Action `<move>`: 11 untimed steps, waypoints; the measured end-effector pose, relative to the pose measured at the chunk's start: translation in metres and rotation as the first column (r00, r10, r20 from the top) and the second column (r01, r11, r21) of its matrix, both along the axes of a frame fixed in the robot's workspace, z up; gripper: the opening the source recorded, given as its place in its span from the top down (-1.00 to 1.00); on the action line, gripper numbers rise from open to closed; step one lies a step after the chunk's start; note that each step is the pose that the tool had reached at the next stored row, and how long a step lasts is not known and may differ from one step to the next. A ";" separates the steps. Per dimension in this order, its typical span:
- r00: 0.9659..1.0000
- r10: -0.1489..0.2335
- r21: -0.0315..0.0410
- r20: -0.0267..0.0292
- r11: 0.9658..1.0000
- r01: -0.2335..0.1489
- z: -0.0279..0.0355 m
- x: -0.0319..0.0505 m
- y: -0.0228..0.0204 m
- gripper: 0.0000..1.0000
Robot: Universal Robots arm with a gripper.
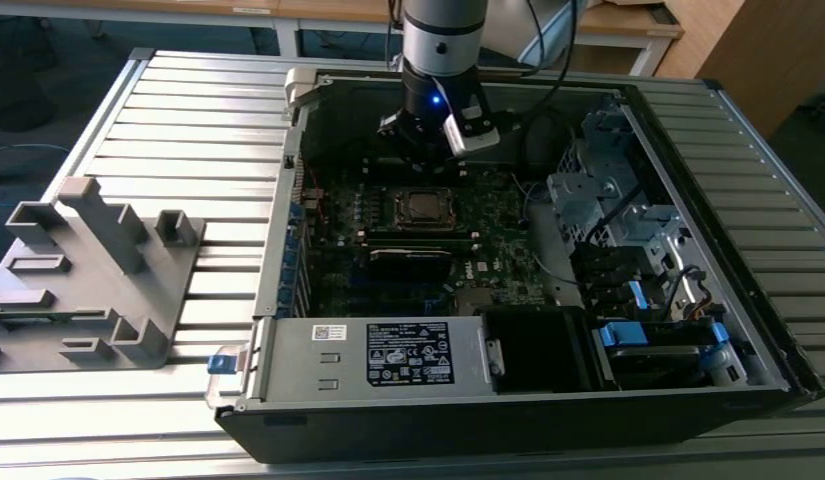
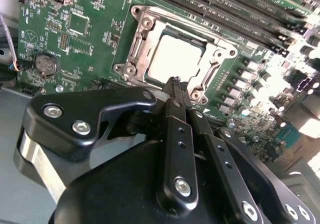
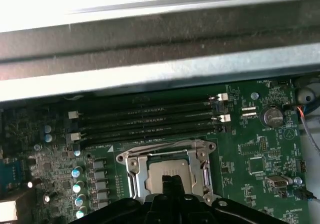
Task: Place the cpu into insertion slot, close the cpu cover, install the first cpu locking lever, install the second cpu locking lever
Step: 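Install the second cpu locking lever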
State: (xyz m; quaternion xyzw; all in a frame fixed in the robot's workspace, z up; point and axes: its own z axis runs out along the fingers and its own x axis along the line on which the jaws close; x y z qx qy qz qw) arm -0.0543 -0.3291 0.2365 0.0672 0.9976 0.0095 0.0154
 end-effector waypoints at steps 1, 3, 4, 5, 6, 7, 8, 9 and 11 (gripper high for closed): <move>1.000 0.000 0.000 0.000 1.000 0.000 0.0000 0.0004 -0.0007 0.80; 1.000 0.000 0.000 0.000 1.000 0.000 0.0000 0.0031 -0.0010 0.80; 1.000 0.000 0.000 0.000 1.000 0.000 0.0000 0.0049 -0.0012 0.80; 1.000 0.000 0.000 0.000 1.000 0.000 0.0000 0.0066 -0.0013 0.80; 1.000 0.000 0.000 0.000 1.000 0.000 0.0000 0.0075 -0.0014 0.80; 1.000 0.000 0.000 0.000 1.000 0.000 0.0000 0.0082 -0.0018 0.80; 1.000 0.000 0.000 0.000 1.000 0.000 0.0000 0.0090 -0.0026 0.80; 1.000 0.000 0.000 0.000 1.000 0.000 0.0000 0.0095 -0.0037 0.80; 1.000 0.000 0.000 0.000 1.000 0.000 0.0000 0.0101 -0.0061 0.80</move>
